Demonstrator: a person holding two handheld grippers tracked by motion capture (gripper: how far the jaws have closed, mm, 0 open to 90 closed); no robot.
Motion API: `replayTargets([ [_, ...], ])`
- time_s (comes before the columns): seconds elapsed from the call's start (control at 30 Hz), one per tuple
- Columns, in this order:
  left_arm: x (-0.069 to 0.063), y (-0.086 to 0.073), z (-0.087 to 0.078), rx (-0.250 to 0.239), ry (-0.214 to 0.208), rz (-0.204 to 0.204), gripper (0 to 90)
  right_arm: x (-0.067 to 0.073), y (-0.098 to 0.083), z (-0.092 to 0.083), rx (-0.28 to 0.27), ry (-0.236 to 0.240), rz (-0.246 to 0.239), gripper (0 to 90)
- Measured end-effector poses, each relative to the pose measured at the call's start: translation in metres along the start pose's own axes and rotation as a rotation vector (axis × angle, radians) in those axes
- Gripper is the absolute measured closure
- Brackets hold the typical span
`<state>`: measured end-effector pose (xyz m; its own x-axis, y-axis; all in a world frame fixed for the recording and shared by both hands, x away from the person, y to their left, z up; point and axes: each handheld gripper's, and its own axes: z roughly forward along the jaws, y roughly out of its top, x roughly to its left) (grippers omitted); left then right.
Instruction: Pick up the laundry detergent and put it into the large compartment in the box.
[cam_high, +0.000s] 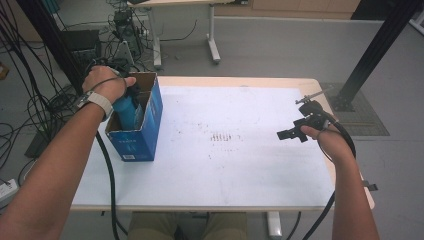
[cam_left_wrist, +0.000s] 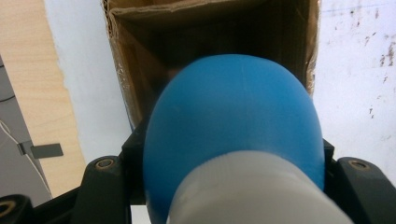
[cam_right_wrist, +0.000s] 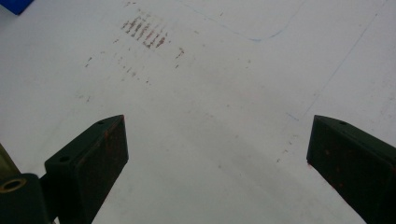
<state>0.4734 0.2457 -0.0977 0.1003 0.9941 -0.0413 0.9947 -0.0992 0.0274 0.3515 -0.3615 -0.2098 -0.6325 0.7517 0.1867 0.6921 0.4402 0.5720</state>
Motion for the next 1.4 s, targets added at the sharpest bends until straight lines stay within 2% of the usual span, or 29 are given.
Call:
replayTargets([
  [1.4, -0.003, 0.002, 0.041, 0.035, 0.015, 0.011, 39.4, -0.002, -0.003, 0.004, 0.005, 0.005, 0.013, 5.3],
])
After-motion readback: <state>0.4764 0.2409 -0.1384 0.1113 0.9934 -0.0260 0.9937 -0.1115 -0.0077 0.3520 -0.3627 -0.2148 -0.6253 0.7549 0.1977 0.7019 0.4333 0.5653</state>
